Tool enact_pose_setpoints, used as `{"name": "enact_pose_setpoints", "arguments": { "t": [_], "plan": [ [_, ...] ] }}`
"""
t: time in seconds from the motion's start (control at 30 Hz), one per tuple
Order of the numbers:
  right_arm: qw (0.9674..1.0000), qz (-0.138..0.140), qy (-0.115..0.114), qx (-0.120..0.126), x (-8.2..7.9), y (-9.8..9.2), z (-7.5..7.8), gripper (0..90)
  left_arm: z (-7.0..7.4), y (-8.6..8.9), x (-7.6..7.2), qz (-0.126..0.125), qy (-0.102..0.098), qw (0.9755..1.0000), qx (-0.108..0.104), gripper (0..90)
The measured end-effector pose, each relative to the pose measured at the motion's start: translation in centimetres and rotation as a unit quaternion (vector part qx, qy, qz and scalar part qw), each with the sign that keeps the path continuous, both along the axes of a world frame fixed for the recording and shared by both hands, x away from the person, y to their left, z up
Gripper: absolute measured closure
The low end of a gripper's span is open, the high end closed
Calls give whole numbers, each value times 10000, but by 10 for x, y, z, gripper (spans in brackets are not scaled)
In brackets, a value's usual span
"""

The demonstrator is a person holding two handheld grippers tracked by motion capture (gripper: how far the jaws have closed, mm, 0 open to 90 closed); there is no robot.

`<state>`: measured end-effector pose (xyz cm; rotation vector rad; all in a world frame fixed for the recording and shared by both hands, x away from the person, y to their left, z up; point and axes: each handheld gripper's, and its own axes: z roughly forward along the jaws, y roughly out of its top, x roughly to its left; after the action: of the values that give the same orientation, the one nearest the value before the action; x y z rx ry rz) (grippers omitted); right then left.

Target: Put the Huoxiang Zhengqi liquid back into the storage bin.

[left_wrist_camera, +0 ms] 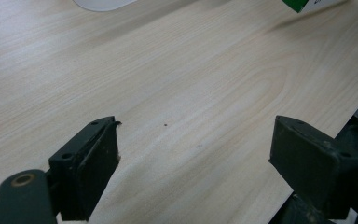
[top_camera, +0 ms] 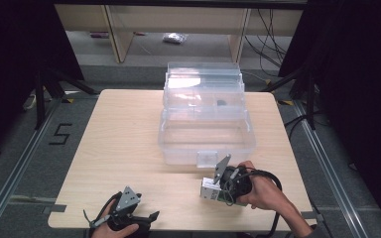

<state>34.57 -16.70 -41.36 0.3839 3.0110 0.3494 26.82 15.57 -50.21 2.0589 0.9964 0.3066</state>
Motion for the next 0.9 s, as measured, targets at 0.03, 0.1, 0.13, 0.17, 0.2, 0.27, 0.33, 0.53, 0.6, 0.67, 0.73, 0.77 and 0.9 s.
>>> {"name": "enact_pose_setpoints", "arguments": {
  "t": [0.03,0.1,0.13,0.17,0.2,0.27,0.33,0.53,0.6,0.67,0.73,0.77,0.9],
  "plan": [
    [10000,-61,-6,-18,0,0,2,649,0,1,0,-26,4,10000,35,148],
    [10000,35,-10,52,4,-1,6,649,0,1,0,-30,0,10000,47,148],
    [10000,35,-10,52,4,-1,6,649,0,1,0,-30,0,10000,47,148],
    [10000,48,-29,66,7,-2,9,649,0,1,0,-30,2,10000,46,148],
    [10000,31,13,92,7,-2,10,649,0,1,0,-30,1,10000,46,148],
    [10000,46,-53,60,9,-3,14,649,0,1,0,-34,2,10000,48,148],
    [9999,63,-12,113,10,-3,15,649,0,1,0,-34,2,10000,49,148],
    [9997,2,11,248,15,-7,36,649,-1,0,0,-5,-46,10000,5,148],
    [9997,-25,26,240,15,-7,39,649,-1,0,0,-4,-48,10000,4,148],
    [9996,7,-25,270,18,-8,45,649,-1,0,1,17,-62,10000,53,148],
    [9994,134,-34,320,23,-8,53,649,-1,0,1,24,-54,10000,60,148],
    [9994,144,-56,314,24,-8,55,650,-1,0,1,25,-54,10000,62,148],
    [9994,119,-75,329,30,-7,66,649,-1,1,1,19,-62,10000,57,148]
  ]
}}
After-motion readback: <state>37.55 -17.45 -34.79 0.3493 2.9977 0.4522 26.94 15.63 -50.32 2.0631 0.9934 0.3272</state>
